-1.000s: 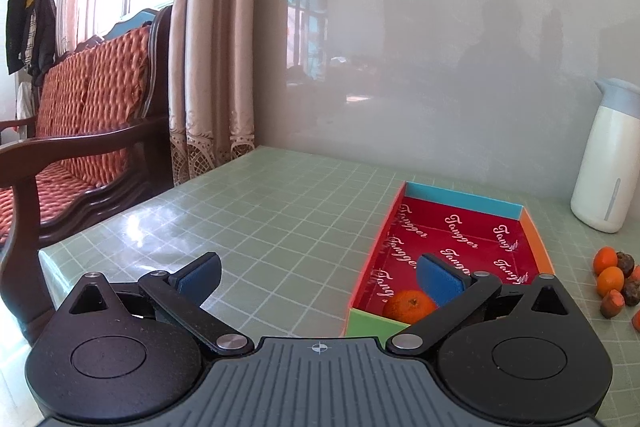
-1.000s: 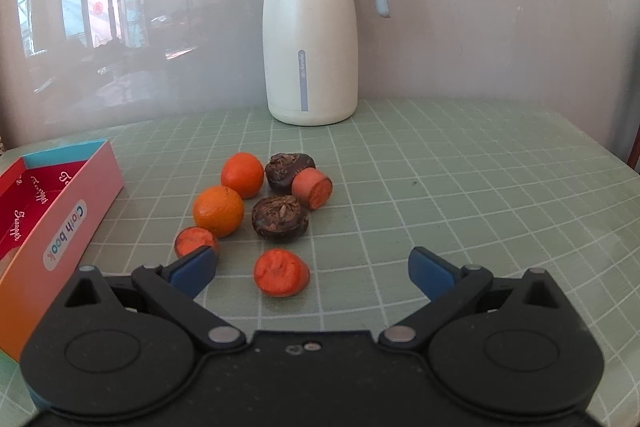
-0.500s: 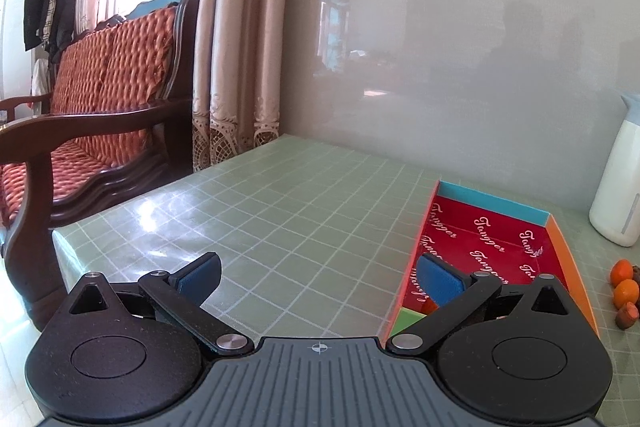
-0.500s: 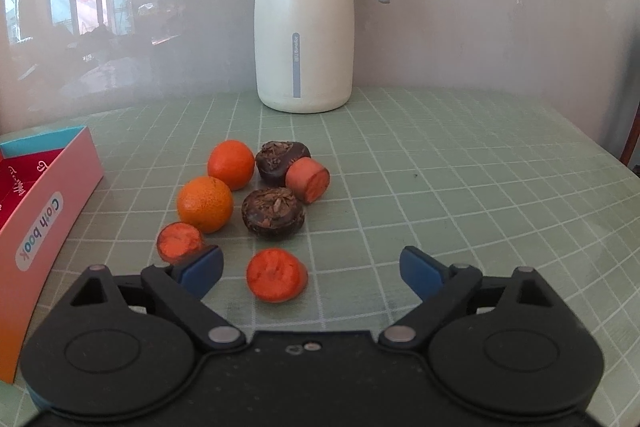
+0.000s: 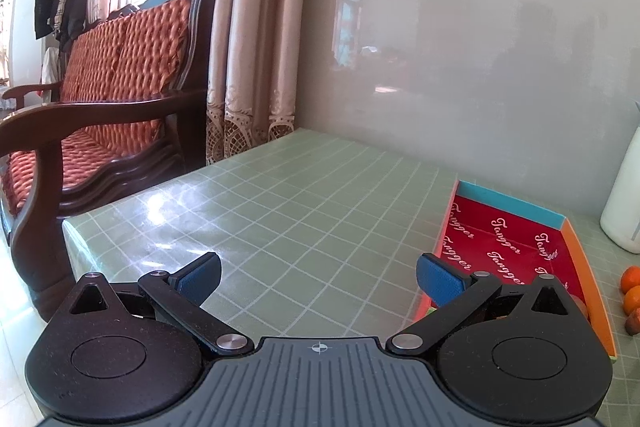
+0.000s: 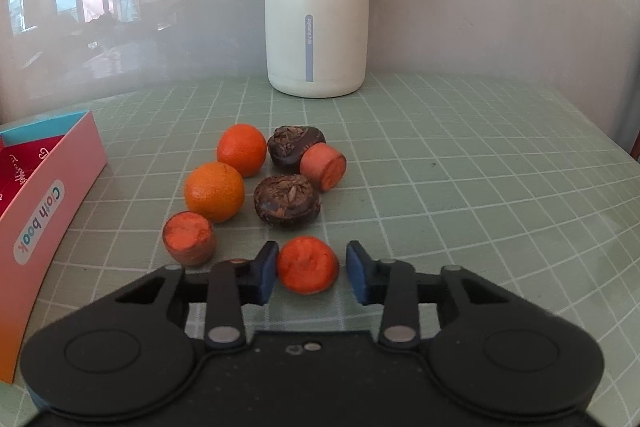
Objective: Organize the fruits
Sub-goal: 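Close the right tool fingers on the cut orange half, then carry the cut orange half with the right tool into the box and release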
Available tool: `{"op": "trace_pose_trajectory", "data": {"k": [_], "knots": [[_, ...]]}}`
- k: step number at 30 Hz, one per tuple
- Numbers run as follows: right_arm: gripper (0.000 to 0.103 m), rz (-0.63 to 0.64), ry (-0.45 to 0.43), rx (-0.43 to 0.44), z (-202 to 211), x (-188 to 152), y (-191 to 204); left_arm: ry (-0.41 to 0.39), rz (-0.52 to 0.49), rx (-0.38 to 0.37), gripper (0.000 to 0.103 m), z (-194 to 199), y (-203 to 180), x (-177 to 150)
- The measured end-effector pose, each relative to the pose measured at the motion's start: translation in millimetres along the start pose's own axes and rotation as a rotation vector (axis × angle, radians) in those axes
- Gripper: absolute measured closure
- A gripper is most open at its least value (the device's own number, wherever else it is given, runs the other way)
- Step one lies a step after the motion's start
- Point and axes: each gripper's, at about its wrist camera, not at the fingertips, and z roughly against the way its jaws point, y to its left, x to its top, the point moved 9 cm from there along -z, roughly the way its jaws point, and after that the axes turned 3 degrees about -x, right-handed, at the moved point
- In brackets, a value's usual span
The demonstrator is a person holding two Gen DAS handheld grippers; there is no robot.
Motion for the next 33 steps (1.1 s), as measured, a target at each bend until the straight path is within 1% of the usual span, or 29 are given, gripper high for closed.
{"op": "trace_pose_trajectory", "data": {"k": [2,10,18,24,30,33], "knots": [[0.071,0.002,0.001,0.005,1,0,1,0.000,0.000,0.001,0.000,0,0,0],[0.071,-0.045,-0.003,0.056,6,2,-2,-0.003,0.007,0.006,0.000,2,2,0],[0.071,-0.050,-0.047,0.099,21,9,-2,-0.007,0.001,0.008,0.000,2,0,0],[0.071,-0.027,-0.131,0.197,47,24,20,-0.009,0.014,0.015,0.000,3,4,0],[0.071,0.017,-0.151,0.335,64,31,59,-0.012,0.022,0.027,0.000,4,10,1],[0.071,0.058,-0.164,0.397,74,35,83,-0.011,0.025,0.034,0.000,4,14,1]]}}
